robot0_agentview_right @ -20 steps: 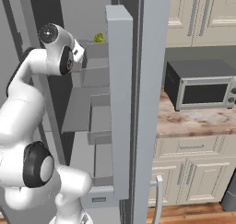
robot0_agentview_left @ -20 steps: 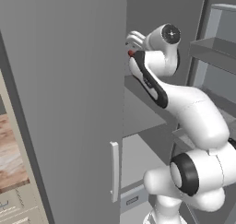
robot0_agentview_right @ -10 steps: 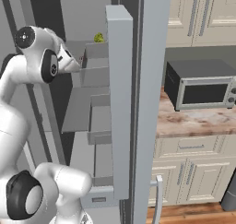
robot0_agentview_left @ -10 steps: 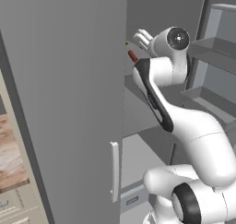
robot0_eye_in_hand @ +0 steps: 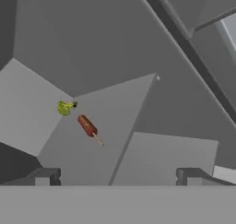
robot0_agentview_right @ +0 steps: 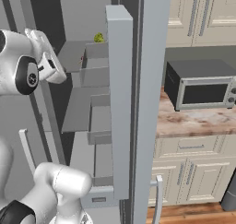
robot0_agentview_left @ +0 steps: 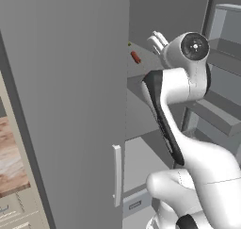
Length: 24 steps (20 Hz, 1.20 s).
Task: Store the hot dog in the freezer for long-term storage. Close the freezer door after placing the cooked food.
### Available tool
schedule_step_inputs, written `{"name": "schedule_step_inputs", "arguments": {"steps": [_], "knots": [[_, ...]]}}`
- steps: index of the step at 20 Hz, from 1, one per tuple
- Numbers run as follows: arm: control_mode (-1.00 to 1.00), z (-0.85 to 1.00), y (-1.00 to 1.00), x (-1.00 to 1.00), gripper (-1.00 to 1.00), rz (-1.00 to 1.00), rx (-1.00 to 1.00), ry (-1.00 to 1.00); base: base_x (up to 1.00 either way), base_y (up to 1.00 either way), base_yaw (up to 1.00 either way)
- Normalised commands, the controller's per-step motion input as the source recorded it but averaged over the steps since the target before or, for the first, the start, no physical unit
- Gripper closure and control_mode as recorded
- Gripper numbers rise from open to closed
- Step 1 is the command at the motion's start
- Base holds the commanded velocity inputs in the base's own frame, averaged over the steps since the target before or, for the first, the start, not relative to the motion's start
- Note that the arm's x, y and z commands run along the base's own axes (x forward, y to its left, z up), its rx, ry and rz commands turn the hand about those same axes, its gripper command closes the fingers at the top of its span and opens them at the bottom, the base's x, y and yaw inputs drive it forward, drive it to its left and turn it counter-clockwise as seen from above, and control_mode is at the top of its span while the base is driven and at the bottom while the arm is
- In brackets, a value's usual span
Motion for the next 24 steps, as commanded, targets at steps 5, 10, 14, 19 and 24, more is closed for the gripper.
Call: {"name": "schedule_step_inputs", "arguments": {"steps": [5, 10, 14, 19, 24], "knots": [[-1.0, 0.05, 0.0, -0.8, -1.0, -0.04, 0.03, 0.02, 0.0, 0.0, 0.0], [-1.0, 0.0, -0.01, -0.75, -1.0, -0.02, 0.03, 0.1, 0.0, 0.0, 0.0], [-1.0, 0.06, -0.02, -0.73, -1.0, -0.01, 0.04, 0.13, 0.0, 0.0, 0.0], [-1.0, 0.04, 0.0, -0.33, -1.0, 0.0, 0.01, 0.22, 0.0, 0.0, 0.0], [-1.0, -0.01, 0.0, 0.0, -1.0, 0.0, -0.04, 0.2, 0.0, 0.0, 0.0]]}}
